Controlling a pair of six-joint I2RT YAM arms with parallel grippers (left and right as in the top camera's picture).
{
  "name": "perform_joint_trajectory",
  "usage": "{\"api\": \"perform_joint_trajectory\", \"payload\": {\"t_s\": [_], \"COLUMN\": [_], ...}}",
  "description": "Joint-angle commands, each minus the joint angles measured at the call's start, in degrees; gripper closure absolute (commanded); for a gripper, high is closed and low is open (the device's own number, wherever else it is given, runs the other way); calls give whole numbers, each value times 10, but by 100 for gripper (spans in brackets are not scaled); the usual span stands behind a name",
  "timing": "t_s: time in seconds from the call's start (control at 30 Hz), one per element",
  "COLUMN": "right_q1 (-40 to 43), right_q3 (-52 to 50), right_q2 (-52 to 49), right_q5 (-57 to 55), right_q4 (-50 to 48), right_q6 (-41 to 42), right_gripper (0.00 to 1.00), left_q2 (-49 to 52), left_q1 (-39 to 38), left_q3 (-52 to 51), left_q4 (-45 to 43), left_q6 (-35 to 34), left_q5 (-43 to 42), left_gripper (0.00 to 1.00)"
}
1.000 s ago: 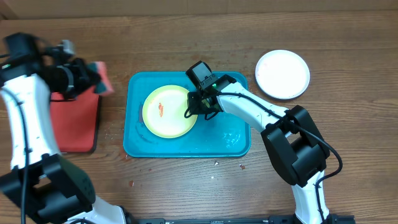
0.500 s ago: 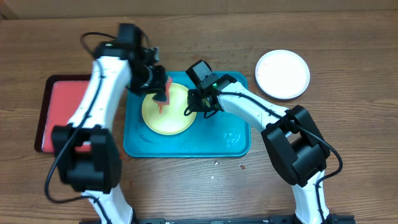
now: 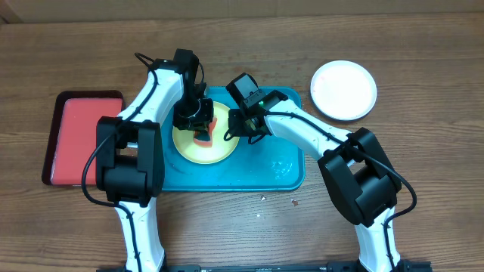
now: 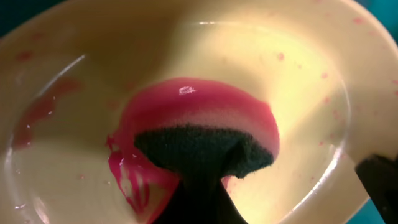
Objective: Clean dirty plates on tray and stack at the side
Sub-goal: 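Scrub the yellow plate with the sponge while the right gripper holds it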
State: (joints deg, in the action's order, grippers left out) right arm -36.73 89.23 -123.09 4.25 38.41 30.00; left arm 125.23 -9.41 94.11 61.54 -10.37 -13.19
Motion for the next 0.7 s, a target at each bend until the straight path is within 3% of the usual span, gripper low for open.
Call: {"api": "perform_joint_trajectory", "payload": {"t_s": [0.0, 0.27, 0.57, 0.67], "right_q1": [4, 4, 4, 4], "right_q3": [0, 0, 0, 0], "right_q2": [-4, -4, -4, -5], "right_q5": [-12, -12, -12, -12], "right_q4": [-2, 2, -3, -2], "right_q6": [3, 2, 3, 2], "right_gripper": [96, 96, 96, 96], "left_q2": [32, 54, 53, 48], "left_q1": [-3, 30, 48, 48], "left_q3": [4, 4, 4, 5], "left_q4": [-17, -29, -61, -52], "left_q6": [-6, -37, -47, -63], "left_q5": [38, 196, 184, 225], "left_gripper": [96, 96, 96, 96]}}
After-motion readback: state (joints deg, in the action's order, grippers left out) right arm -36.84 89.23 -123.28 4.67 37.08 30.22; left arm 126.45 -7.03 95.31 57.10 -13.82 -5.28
